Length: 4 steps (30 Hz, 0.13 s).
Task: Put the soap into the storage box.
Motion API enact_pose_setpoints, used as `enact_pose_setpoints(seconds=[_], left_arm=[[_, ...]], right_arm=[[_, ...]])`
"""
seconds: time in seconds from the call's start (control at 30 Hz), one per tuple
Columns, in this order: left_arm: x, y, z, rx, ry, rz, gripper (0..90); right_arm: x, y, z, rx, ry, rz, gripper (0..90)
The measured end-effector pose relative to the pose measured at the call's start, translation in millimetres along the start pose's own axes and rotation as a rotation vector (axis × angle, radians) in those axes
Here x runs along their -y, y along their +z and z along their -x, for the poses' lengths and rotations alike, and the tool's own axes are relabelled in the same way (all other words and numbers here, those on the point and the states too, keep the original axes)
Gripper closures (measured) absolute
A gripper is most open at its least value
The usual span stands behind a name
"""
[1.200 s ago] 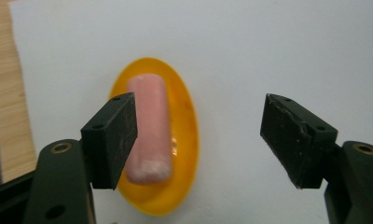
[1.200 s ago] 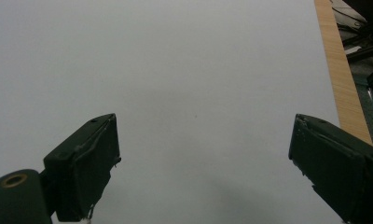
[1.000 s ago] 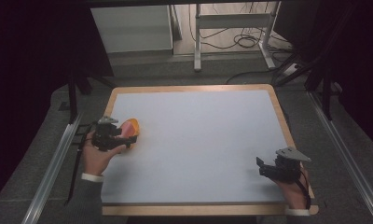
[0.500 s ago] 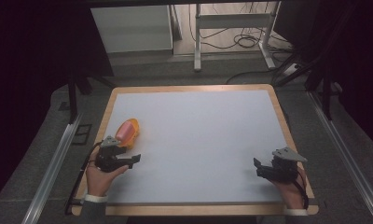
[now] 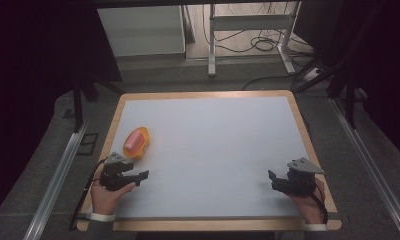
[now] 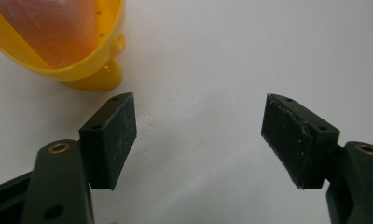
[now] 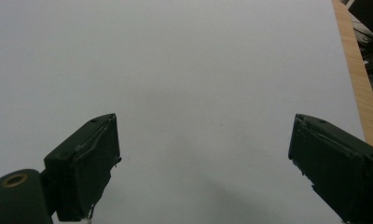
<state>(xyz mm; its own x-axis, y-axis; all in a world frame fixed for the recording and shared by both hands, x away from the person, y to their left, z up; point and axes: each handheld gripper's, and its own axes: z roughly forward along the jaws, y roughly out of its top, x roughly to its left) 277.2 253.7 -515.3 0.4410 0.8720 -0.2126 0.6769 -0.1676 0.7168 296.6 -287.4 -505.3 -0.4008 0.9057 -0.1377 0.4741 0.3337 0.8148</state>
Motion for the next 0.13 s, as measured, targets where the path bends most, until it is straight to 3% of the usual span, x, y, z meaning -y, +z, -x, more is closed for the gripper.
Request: enact_pose_setpoints(seconds=[0.13], left_arm=[[-0.5, -1.5, -0.7, -0.003, -0.003, 0.009, 26.9]], right_arm=[[-3.4, -3.1, 0.1, -0.027, 0.018, 0.021, 8.5]])
